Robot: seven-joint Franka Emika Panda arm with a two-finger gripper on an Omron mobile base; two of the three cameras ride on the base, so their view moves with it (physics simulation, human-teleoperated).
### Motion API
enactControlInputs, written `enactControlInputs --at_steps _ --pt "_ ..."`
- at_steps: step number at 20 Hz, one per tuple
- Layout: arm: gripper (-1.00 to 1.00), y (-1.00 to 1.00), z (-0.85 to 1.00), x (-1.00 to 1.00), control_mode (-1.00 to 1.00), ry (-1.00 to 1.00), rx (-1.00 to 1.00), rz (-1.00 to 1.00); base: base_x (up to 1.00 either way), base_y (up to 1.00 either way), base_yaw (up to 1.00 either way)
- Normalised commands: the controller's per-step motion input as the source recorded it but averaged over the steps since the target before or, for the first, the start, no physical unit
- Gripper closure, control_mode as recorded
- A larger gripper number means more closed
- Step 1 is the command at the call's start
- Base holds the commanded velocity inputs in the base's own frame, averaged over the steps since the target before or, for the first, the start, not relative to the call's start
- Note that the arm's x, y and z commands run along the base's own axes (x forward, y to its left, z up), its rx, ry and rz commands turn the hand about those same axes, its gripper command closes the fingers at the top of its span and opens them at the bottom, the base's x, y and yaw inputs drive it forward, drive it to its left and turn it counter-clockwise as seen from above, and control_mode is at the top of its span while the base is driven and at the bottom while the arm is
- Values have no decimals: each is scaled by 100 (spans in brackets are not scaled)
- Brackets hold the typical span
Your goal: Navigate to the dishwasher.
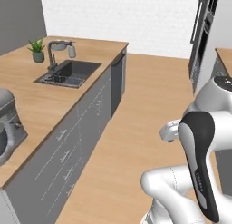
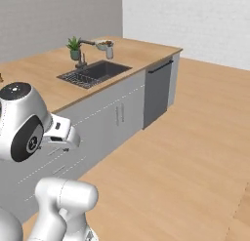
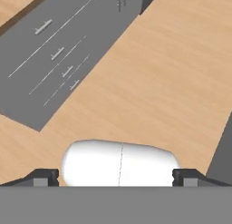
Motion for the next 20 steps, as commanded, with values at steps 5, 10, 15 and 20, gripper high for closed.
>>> enactControlInputs --at_steps 5,10,15,20 --pt "-100 0 0 0 100 0 0 0 100 -83 9" --pt "-100 0 0 0 100 0 0 0 100 -81 15" --pt "-100 0 0 0 100 0 0 0 100 -72 17" --pt "-100 0 0 0 100 0 0 0 100 -74 17"
